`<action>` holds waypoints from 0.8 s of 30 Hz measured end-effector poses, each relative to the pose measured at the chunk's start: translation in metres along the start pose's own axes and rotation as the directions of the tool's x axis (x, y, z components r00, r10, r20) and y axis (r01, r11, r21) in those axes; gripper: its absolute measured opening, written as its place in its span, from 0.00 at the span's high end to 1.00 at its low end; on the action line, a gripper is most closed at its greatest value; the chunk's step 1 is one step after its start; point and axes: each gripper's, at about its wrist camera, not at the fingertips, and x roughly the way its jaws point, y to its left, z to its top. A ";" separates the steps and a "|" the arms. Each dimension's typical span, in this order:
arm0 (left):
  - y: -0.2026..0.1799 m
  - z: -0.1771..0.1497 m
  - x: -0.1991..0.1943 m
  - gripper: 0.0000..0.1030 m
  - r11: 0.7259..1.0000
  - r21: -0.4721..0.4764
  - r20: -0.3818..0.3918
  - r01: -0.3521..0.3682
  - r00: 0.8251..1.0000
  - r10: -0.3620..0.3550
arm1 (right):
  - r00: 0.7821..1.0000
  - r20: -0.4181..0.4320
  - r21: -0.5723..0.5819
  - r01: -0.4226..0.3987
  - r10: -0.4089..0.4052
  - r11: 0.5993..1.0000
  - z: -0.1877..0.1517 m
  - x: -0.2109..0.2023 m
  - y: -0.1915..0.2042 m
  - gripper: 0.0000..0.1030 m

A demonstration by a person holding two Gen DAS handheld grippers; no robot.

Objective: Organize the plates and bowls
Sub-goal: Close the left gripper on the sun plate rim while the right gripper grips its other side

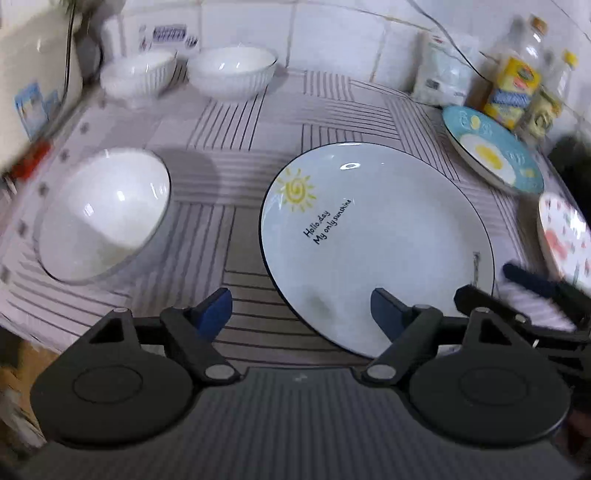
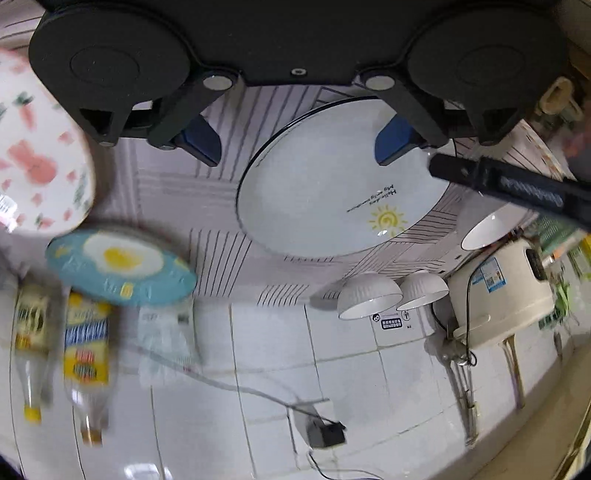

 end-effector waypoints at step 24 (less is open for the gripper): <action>0.000 0.009 0.022 0.70 0.999 -0.046 -0.057 -0.006 0.998 0.003 | 0.993 -0.094 0.214 -0.046 0.067 0.976 0.000 0.033 -0.035 0.77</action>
